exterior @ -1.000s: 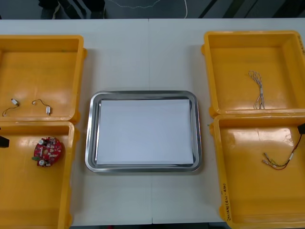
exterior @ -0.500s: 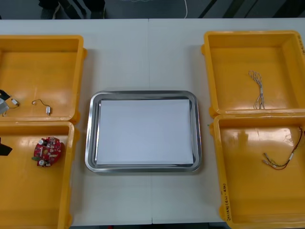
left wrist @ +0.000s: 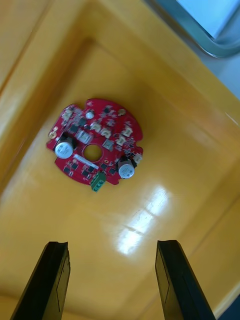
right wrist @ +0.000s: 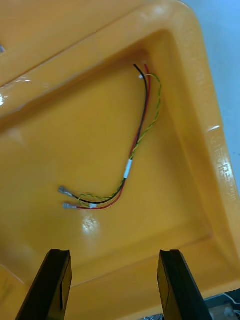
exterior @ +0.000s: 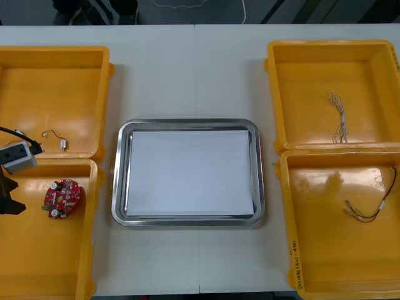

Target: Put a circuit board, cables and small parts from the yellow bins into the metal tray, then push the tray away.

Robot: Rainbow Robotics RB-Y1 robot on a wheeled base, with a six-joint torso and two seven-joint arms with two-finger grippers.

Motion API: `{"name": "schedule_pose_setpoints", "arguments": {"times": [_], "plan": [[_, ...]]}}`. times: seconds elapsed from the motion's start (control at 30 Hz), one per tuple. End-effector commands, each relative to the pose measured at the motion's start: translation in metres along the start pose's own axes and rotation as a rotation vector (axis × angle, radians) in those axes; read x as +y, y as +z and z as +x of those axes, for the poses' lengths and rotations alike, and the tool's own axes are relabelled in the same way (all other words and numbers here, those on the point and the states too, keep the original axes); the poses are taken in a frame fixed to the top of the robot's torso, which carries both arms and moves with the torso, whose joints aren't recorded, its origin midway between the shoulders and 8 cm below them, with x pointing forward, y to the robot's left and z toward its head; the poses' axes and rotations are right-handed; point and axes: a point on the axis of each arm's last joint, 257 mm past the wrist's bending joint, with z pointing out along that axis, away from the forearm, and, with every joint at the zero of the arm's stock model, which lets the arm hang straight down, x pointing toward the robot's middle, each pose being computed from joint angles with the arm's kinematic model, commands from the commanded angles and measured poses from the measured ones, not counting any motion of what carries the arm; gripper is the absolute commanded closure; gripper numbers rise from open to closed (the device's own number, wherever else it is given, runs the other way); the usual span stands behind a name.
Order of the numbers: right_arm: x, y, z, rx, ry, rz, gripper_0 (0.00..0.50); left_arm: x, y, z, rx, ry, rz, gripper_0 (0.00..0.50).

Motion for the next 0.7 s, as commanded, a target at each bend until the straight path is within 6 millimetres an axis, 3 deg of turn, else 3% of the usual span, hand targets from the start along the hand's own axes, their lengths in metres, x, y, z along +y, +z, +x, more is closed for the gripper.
{"name": "schedule_pose_setpoints", "arguments": {"times": [0.03, 0.33, 0.7], "plan": [[-0.008, 0.017, 0.005, 0.025, 0.062, 0.01, 0.0, 0.0, -0.004, -0.007, 0.025, 0.188, -0.013, 0.0], [-0.01, 0.038, -0.002, 0.007, 0.135, -0.026, 0.0, -0.011, 0.015, -0.003, 0.038, 0.32, 0.039, 0.0], [-0.018, 0.058, 0.002, -0.028, 0.189, -0.032, 0.0, -0.013, 0.047, -0.01, -0.017, 0.283, 0.047, 0.0]]}}
